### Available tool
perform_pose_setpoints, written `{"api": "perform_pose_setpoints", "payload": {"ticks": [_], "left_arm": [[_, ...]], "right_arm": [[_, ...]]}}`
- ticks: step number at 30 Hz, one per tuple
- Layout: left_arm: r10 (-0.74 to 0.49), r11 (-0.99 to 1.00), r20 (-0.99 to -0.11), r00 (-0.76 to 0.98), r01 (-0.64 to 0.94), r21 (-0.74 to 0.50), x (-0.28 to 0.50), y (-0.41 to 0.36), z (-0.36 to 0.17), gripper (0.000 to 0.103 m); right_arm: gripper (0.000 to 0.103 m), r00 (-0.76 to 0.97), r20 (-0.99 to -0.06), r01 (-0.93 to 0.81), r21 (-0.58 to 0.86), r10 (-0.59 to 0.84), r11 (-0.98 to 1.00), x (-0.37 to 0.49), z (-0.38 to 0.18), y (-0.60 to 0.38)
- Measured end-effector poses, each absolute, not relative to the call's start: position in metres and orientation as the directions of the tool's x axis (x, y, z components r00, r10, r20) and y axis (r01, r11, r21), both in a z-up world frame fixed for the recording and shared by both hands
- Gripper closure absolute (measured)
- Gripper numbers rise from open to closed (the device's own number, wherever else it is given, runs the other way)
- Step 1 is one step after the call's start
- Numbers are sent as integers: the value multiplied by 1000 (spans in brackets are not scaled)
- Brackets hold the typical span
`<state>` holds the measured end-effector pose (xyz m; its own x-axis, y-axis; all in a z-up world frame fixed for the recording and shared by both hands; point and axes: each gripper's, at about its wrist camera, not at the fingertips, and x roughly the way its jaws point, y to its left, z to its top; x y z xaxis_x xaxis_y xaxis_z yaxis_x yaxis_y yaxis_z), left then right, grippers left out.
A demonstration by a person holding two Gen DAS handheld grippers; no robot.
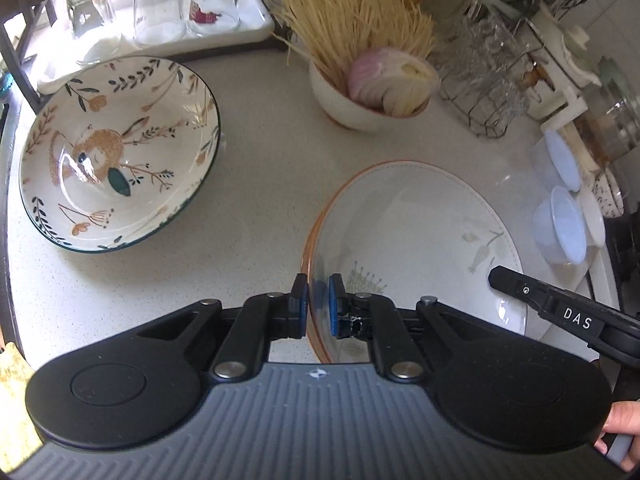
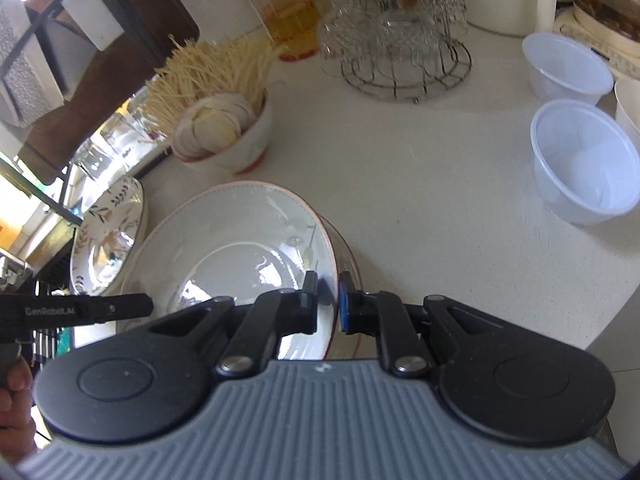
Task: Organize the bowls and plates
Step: 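Lift the white plate with both tools and carry it over the other white plate, then lower the white plate onto the other plate and open both tools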
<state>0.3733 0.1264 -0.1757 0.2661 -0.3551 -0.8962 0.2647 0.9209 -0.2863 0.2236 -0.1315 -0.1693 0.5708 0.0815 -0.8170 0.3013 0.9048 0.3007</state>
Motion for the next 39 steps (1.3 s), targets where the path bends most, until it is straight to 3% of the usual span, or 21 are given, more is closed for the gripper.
{"api": "perform_pose_setpoints", "payload": {"ticks": [12, 19, 27, 39], "left_arm": [[-292, 941, -919, 266, 249, -227, 376, 119, -182, 90], [-355, 925, -896, 268, 238, -295, 376, 119, -174, 90], [-383, 907, -881, 277, 295, -301, 368, 110, -164, 90], [-442, 862, -819, 366, 425, -275, 341, 118, -103, 90]], "right_arm": [[88, 551, -833, 319, 260, 45, 911, 226, -173, -126], [88, 563, -827, 353, 261, 19, 899, 224, -170, -135], [88, 616, -788, 358, 286, 5, 889, 213, -149, -138], [88, 728, -686, 316, 323, -9, 892, 185, -94, -113]]}}
